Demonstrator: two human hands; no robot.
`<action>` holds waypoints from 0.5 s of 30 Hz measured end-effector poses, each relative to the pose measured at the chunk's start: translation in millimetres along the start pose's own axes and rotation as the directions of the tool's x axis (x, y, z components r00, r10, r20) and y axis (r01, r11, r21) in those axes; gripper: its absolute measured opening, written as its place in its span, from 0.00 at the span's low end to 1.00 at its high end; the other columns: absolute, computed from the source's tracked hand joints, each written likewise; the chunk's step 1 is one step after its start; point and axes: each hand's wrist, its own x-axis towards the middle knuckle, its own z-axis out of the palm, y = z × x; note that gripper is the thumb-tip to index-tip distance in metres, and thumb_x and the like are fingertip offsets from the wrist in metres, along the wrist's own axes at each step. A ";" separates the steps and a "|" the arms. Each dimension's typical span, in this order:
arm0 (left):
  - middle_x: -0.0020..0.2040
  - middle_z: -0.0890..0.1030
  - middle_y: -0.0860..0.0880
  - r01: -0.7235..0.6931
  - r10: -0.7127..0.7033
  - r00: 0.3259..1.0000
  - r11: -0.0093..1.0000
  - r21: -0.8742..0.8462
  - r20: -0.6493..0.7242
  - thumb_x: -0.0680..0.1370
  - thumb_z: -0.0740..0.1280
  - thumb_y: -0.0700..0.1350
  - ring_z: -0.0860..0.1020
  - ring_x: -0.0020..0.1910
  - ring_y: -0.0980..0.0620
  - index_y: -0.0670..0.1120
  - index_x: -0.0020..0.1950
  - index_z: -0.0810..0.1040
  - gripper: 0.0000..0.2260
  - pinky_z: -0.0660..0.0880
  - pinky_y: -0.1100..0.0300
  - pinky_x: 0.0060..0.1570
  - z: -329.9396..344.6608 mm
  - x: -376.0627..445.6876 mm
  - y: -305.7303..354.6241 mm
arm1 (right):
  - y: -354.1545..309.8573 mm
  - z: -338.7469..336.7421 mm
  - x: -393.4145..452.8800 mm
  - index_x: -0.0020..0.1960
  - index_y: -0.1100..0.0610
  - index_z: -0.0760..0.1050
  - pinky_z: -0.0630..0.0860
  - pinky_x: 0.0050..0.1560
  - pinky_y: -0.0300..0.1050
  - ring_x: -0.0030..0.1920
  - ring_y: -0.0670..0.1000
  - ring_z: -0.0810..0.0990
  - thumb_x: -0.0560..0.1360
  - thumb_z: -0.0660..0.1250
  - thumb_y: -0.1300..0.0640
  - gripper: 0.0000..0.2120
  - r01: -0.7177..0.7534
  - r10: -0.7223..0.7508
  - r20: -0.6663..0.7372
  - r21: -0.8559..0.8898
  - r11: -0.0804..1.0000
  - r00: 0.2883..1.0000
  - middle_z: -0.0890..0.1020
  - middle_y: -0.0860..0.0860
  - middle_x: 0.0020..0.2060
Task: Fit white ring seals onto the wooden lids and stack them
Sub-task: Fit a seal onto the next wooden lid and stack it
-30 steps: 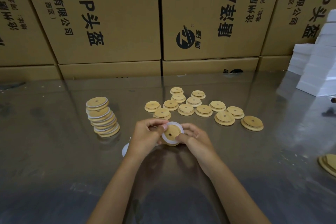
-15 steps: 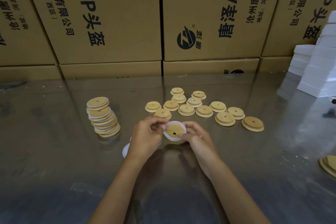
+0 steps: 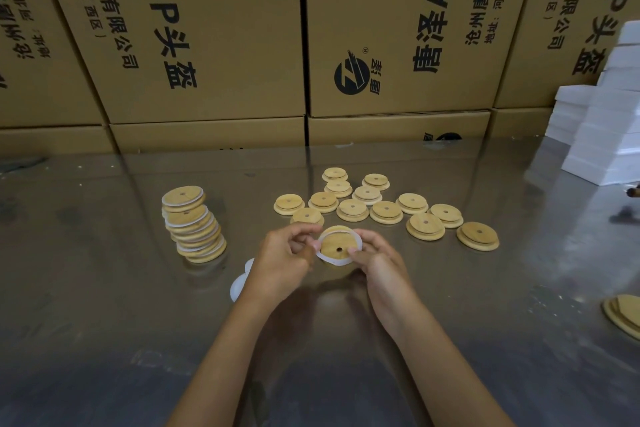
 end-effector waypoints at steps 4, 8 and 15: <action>0.31 0.80 0.55 0.067 -0.066 0.997 0.997 -0.043 0.027 0.78 0.67 0.37 0.76 0.27 0.58 0.51 0.49 0.83 0.10 0.78 0.61 0.35 -1.6 0.1 -3.3 | -0.1 -1.9 -1.1 0.53 0.57 0.78 0.70 0.55 0.47 0.50 0.52 0.79 0.76 0.64 0.71 0.12 0.009 -0.007 0.047 -0.047 0.999 0.999 0.85 0.53 0.46; 0.31 0.82 0.57 0.063 -0.062 0.998 0.992 -0.112 0.012 0.78 0.68 0.37 0.78 0.30 0.60 0.53 0.45 0.83 0.11 0.76 0.65 0.33 -1.5 -0.6 -3.2 | -0.1 -1.5 -5.2 0.55 0.59 0.76 0.72 0.52 0.44 0.47 0.50 0.79 0.75 0.65 0.71 0.12 0.050 -0.042 0.076 -0.106 0.993 0.996 0.85 0.53 0.47; 0.41 0.84 0.57 -0.022 0.023 0.998 0.999 -0.023 0.058 0.78 0.68 0.38 0.79 0.37 0.60 0.57 0.45 0.84 0.13 0.74 0.67 0.39 3.1 -1.1 -2.4 | -0.7 2.0 -12.5 0.53 0.58 0.79 0.76 0.47 0.39 0.46 0.47 0.79 0.74 0.70 0.66 0.09 0.152 -0.123 0.125 -0.262 0.953 0.985 0.83 0.55 0.48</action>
